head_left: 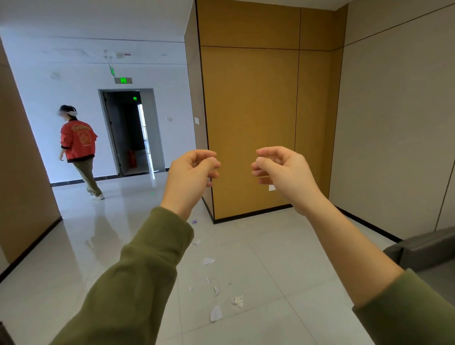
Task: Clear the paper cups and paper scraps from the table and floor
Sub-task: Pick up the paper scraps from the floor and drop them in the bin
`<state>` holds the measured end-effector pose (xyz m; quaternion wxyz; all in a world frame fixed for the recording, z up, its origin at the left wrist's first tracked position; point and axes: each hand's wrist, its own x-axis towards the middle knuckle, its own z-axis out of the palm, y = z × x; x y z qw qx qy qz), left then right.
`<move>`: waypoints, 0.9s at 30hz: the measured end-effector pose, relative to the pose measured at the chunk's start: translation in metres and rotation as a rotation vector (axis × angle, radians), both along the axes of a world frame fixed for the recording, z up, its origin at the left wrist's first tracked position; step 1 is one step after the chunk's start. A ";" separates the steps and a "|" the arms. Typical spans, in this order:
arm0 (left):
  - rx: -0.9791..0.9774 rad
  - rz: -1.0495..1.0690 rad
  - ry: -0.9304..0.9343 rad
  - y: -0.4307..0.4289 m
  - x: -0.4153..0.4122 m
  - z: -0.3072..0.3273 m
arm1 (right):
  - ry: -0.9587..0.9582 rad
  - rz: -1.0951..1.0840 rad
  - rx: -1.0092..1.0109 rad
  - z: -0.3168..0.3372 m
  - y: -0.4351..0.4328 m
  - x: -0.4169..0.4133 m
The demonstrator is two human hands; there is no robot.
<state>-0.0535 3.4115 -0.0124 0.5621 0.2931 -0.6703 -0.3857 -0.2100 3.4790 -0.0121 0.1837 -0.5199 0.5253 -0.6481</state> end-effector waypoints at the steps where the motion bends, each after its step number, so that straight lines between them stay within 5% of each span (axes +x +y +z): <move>1: 0.005 0.003 0.002 0.000 0.000 0.000 | 0.002 0.000 -0.001 0.000 0.000 0.001; 17: 0.108 -0.031 -0.025 -0.012 -0.009 -0.028 | -0.056 -0.041 0.119 -0.033 -0.007 -0.008; 27: 0.495 -0.084 -0.171 -0.028 -0.055 -0.208 | -0.210 -0.105 0.463 -0.207 -0.016 -0.035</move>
